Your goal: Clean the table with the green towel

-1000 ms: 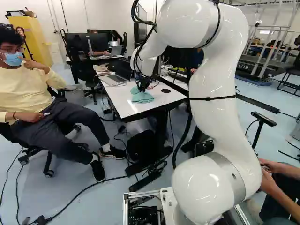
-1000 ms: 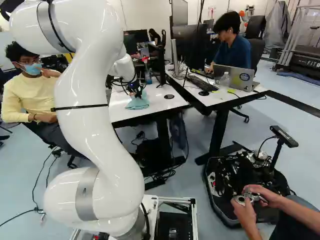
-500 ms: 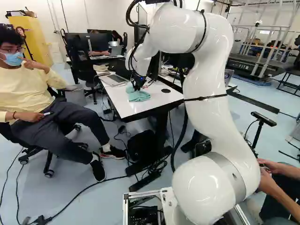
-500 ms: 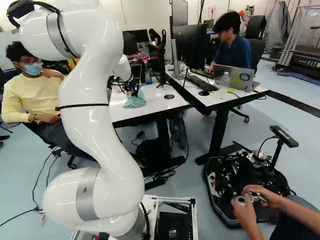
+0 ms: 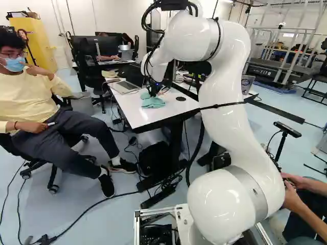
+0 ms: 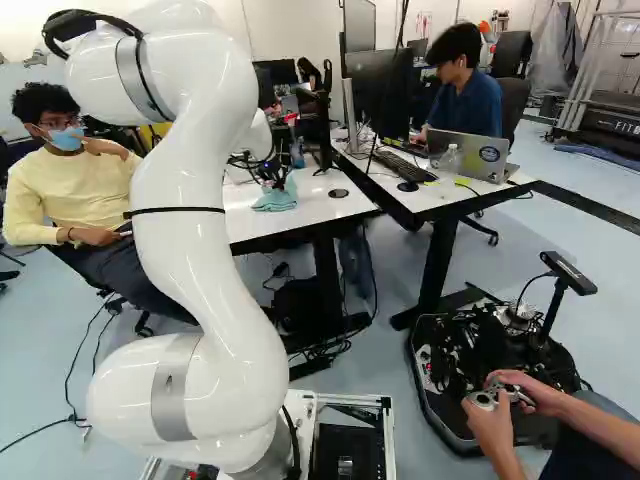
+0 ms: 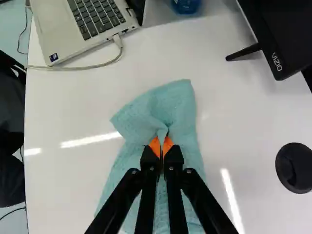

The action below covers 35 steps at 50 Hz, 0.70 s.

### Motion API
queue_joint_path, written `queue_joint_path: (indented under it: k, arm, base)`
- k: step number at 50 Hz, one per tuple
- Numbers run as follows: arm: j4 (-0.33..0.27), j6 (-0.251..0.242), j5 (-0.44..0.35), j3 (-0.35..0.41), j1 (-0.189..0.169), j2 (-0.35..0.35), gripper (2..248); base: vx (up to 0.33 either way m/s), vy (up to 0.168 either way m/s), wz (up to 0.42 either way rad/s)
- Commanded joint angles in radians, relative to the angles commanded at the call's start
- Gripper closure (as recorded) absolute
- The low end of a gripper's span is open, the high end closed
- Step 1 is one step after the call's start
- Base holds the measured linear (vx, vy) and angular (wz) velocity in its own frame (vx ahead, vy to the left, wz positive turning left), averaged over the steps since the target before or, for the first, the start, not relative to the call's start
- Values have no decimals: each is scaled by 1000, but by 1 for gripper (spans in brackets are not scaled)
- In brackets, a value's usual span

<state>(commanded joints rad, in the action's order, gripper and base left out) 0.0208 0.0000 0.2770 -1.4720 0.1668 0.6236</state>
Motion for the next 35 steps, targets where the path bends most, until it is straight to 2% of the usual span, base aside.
queue_joint_path:
  k: [17, 35]
  arm:
    - [0, 0, 0, 59, -38, -42, 222]
    - [0, 0, 0, 159, -41, -116, 222]
  base:
    - [0, 0, 0]
    - [0, 0, 0]
